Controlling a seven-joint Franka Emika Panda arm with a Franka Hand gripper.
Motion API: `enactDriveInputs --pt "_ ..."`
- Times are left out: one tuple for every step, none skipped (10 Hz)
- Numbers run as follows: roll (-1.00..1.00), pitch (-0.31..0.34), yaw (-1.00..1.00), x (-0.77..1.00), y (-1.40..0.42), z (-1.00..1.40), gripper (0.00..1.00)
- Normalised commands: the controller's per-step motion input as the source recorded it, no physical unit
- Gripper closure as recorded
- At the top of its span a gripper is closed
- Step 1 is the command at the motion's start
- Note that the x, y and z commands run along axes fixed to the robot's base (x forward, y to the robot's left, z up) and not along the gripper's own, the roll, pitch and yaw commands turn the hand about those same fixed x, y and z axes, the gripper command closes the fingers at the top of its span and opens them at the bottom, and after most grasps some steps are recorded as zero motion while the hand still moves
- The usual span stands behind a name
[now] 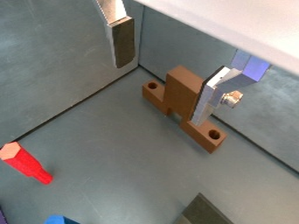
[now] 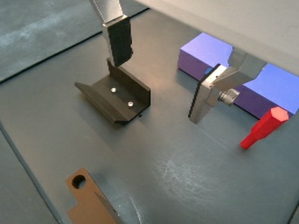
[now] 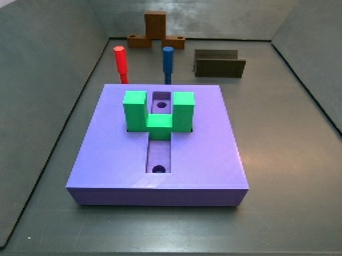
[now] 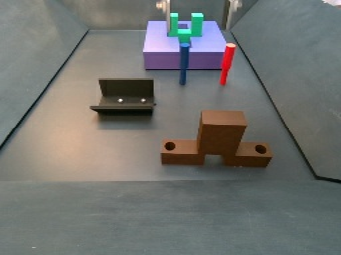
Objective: Pick up the brown object. Move up. Move to above the board. Insert the brown object.
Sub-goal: Pick up the brown object.
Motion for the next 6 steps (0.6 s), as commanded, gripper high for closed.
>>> enactDriveInputs --pt "-0.01 0.0 0.0 0.0 0.0 0.0 0.0" --pt "0.0 0.0 0.0 0.0 0.1 0.0 0.0" --pt "-0.12 0.0 -0.02 -0.16 0.87 -0.06 0.0" --pt "-0.1 0.0 0.0 -0.17 0.97 -0.11 0.0" --pt "-0.07 0.0 0.0 -0.17 0.97 -0.11 0.0" --pt "-0.06 0.0 0.0 -0.14 0.95 -0.14 0.0"
